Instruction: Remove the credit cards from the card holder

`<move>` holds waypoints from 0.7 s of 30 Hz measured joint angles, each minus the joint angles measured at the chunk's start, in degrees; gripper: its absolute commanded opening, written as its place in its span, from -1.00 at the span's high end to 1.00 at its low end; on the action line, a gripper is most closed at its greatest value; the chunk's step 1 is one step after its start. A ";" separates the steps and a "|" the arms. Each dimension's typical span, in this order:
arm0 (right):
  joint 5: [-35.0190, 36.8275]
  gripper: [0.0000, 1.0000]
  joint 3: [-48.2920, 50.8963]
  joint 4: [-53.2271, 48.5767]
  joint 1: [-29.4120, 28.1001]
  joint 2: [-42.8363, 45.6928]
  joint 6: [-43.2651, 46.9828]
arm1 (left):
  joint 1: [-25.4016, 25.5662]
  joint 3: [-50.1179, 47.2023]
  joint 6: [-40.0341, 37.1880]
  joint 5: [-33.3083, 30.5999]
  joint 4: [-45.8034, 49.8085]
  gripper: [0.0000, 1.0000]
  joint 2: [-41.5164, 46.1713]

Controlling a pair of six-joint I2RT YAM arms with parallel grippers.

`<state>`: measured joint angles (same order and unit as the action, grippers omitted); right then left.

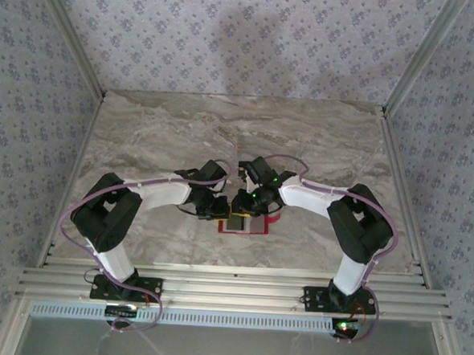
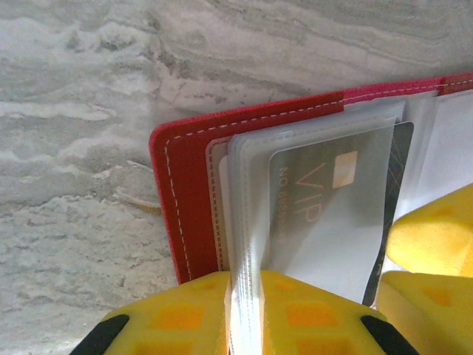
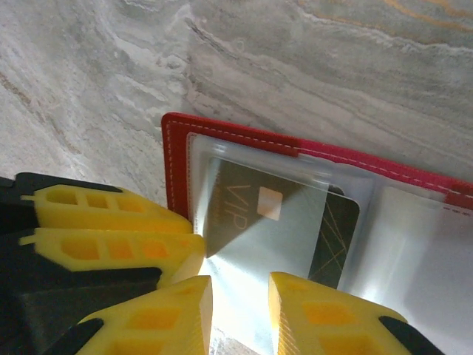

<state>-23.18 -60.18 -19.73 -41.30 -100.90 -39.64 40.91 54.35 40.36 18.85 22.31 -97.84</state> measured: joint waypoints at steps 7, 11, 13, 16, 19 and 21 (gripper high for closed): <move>2.49 0.46 0.04 -1.86 0.00 -0.57 0.28 | 0.00 0.04 -0.02 0.00 0.04 0.65 0.00; 4.11 0.46 0.04 -2.97 0.00 -0.57 0.70 | 0.00 0.07 -0.22 0.00 0.02 0.66 0.00; 4.59 0.47 0.04 -3.26 0.00 -0.57 0.92 | 0.00 0.11 -0.22 0.00 0.07 0.66 0.00; 5.49 0.46 0.02 -3.93 -0.02 -0.55 1.33 | 0.00 0.13 -0.22 0.00 0.09 0.67 0.00; 6.34 0.47 0.02 -4.70 -0.11 -0.44 1.60 | 0.00 0.13 -0.22 -0.02 0.13 0.67 0.00; 6.73 0.47 0.02 -5.31 -0.11 0.02 1.60 | 0.00 0.13 -0.22 -0.02 0.15 0.67 0.00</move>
<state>-16.45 -60.16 -25.04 -41.41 -100.88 -38.04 40.91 54.48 40.14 18.83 22.46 -97.84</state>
